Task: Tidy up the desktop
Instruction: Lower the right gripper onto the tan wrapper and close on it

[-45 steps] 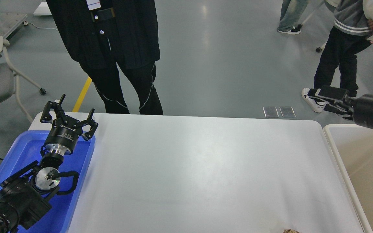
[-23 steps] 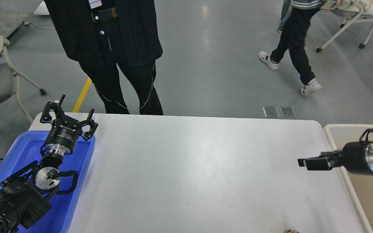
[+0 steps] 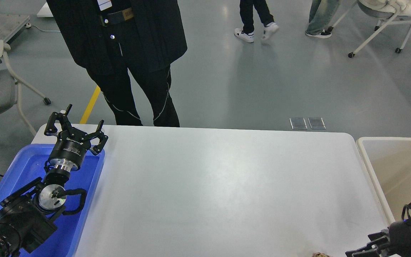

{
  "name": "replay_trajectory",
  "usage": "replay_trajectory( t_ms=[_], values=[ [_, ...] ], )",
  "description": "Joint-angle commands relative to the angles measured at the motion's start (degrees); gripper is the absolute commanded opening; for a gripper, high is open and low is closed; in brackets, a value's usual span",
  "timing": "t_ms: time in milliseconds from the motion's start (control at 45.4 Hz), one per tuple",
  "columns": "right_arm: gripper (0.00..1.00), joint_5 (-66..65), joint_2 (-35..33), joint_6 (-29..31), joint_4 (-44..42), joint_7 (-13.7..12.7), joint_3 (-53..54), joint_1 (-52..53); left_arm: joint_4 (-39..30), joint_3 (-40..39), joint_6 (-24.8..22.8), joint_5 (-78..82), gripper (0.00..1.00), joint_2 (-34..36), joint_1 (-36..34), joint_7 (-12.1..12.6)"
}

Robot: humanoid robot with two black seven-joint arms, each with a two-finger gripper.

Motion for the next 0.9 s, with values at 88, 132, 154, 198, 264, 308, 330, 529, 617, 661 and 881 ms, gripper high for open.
replay_trajectory(
  t_ms=[88,132,154,198,264,308,330,529,617,661,881],
  values=[
    [1.00,-0.30,1.37,-0.45,2.64,1.65,0.21,-1.39,-0.01,0.00,-0.08,0.00,1.00,0.00,0.00,0.00],
    [1.00,-0.12,1.81,-0.45,2.64,1.91,0.65,-1.39,0.08,0.00,0.01,0.00,1.00,0.00,0.00,0.00],
    [1.00,-0.03,1.99,-0.45,2.64,2.00,0.74,-1.39,-0.01,0.00,0.01,0.00,1.00,0.00,0.00,0.00],
    [1.00,0.06,2.43,-0.54,2.64,2.00,0.83,-1.47,-0.01,0.00,-0.08,0.00,1.00,0.00,0.00,0.00],
    [1.00,0.06,2.96,-0.54,2.64,2.00,0.83,-2.00,-0.01,0.00,0.01,0.00,1.00,0.00,0.00,0.00],
    [1.00,0.14,3.57,-0.63,2.46,2.00,0.91,-2.53,-0.01,0.00,0.01,0.00,1.00,0.00,0.00,0.00],
    [1.00,0.14,3.92,-0.72,2.38,2.00,1.09,-2.70,0.07,0.00,-0.08,0.00,1.00,0.00,0.00,0.00],
    [1.00,0.06,7.00,-1.42,0.01,2.00,5.30,-7.09,-0.01,0.00,0.01,0.00,1.00,0.00,0.00,0.00],
    [1.00,-0.03,7.88,-1.59,-1.05,2.00,6.80,-9.03,-0.01,0.00,-0.08,0.00,1.00,0.00,0.00,0.00],
    [1.00,-0.12,8.49,-1.60,-1.58,2.00,7.33,-9.73,-0.01,0.00,0.01,0.00,1.00,0.00,0.00,0.00],
    [1.00,-0.29,11.39,-4.14,-6.76,2.00,7.77,-12.19,-0.01,0.00,-0.08,0.00,1.00,0.00,0.00,0.00]
  ],
)
